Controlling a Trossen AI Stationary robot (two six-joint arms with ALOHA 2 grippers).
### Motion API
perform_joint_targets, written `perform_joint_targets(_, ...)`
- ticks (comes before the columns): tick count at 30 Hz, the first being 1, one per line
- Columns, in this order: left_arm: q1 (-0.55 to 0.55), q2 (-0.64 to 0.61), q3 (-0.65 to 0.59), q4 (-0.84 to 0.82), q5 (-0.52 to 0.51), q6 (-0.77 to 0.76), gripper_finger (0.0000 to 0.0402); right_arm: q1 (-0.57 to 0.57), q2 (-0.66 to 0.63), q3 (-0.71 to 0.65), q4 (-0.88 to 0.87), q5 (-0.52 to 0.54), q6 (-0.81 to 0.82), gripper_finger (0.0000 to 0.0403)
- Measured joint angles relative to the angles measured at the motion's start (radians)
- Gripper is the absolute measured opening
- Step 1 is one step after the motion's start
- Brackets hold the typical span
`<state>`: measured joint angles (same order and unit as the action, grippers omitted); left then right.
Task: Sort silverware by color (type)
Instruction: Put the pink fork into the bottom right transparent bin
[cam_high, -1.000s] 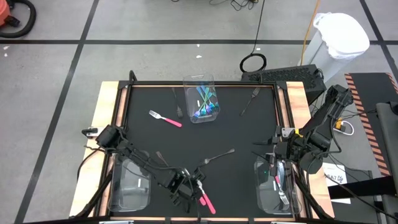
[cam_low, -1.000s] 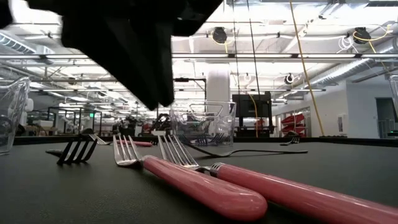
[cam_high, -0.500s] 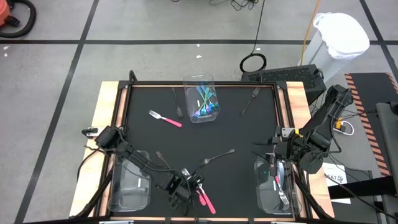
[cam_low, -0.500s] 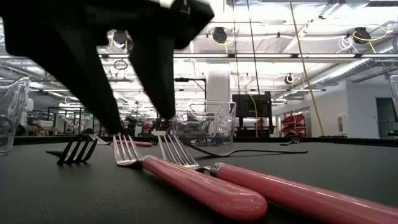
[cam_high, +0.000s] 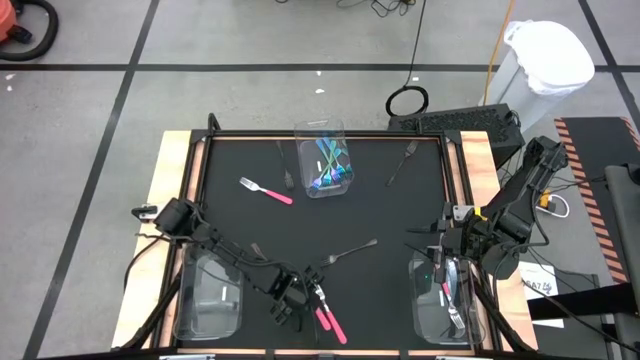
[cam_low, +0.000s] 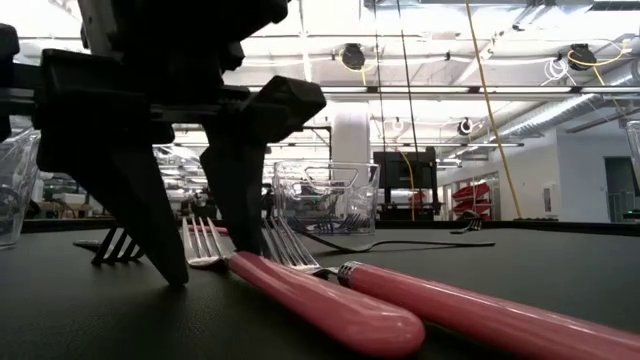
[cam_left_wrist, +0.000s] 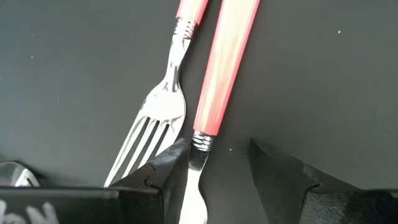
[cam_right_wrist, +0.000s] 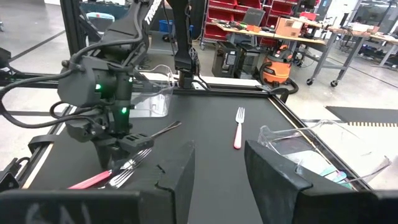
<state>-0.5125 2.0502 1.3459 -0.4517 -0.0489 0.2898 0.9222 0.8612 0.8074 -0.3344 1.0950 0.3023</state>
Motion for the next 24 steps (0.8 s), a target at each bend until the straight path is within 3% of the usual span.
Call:
perform_joint_targets(8, 0.006, 0.0, -0.038, 0.068, 0.042, -0.001, 0.0153, 0.0, 0.0, 0.0, 0.0, 0.0, 0.0, 0.0137)
perform_joint_targets(18, 0.021, 0.003, -0.04, 0.081, 0.113, 0.003, 0.0034, 0.0, 0.0, 0.0, 0.0, 0.0, 0.0, 0.0137)
perform_joint_targets(24, 0.02, 0.004, -0.041, 0.082, 0.106, 0.003, 0.0029, 0.0, 0.0, 0.0, 0.0, 0.0, 0.0, 0.0137)
